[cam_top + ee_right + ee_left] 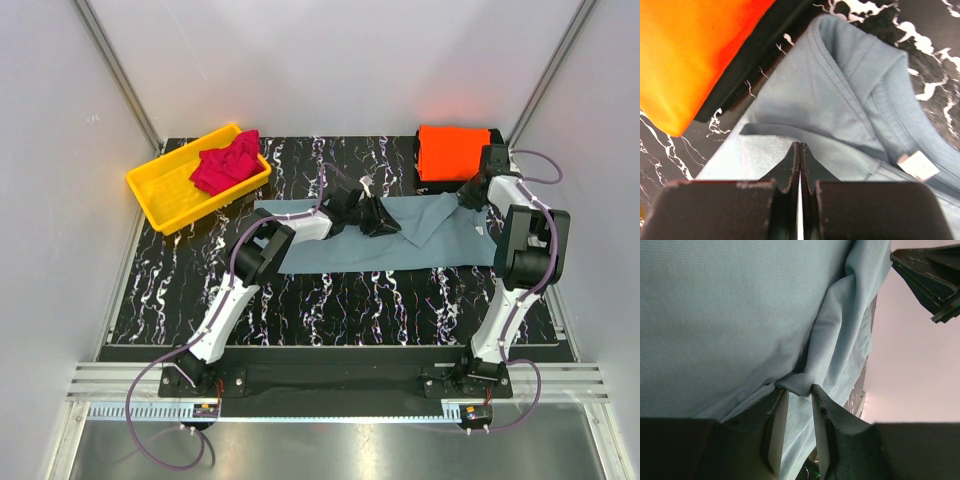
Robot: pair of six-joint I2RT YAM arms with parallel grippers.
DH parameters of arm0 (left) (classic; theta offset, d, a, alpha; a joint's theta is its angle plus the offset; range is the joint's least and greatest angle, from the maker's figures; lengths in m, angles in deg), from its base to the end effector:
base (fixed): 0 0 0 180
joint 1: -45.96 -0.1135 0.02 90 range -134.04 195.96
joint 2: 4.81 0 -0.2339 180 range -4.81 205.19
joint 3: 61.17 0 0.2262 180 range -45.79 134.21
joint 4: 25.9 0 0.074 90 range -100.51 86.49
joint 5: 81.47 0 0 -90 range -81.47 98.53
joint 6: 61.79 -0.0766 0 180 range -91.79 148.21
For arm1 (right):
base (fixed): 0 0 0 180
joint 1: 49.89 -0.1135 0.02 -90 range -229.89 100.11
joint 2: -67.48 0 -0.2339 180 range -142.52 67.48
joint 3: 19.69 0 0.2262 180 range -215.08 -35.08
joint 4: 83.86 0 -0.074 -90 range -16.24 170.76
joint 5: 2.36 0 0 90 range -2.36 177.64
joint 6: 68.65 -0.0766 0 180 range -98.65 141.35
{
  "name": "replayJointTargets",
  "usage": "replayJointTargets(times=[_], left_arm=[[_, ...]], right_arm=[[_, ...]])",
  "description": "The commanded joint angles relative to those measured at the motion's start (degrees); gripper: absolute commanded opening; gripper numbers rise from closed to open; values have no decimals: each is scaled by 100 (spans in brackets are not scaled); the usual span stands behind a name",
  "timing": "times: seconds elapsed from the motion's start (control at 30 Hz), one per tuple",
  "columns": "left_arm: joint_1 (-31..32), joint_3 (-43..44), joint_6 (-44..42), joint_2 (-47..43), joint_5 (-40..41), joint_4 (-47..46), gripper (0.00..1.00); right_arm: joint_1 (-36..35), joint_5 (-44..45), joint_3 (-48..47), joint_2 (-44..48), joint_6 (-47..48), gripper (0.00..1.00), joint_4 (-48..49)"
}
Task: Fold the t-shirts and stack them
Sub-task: Fold the tshirt
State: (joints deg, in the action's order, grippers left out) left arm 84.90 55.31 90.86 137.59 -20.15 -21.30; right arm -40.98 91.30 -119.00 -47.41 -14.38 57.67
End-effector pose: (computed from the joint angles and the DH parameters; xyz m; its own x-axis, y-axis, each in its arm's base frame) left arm 0.3894 -0.3620 0.0856 -0.9569 -0.2287 -0.1793 0.0502 0.4776 -0.8771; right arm 0.4188 -0.0706 0.1431 -0.5373 0.6741 -0.5068 0.6226 0.7224 0.3009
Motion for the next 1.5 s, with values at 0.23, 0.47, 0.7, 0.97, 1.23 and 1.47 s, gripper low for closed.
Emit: replayJointTargets(times=[0.23, 0.47, 0.7, 0.97, 1.23, 1.47], left_arm=[[-115, -91, -60, 120, 302, 261, 32], [-123, -90, -87, 120, 302, 270, 31], [-123, -73, -78, 120, 302, 296, 30], [-123, -3, -95, 147, 276, 366, 30], [-123, 59, -122, 173, 276, 437, 30], [-132, 68, -262, 112, 320, 639, 30]], right_arm=[[50, 556, 218, 283, 119, 0, -441], [138, 732, 411, 353, 57, 0, -450], [261, 741, 456, 441, 101, 0, -477], [357, 557, 508, 617, 127, 0, -582], [357, 320, 570, 529, 127, 0, -670], [436, 267, 473, 617, 92, 0, -943]])
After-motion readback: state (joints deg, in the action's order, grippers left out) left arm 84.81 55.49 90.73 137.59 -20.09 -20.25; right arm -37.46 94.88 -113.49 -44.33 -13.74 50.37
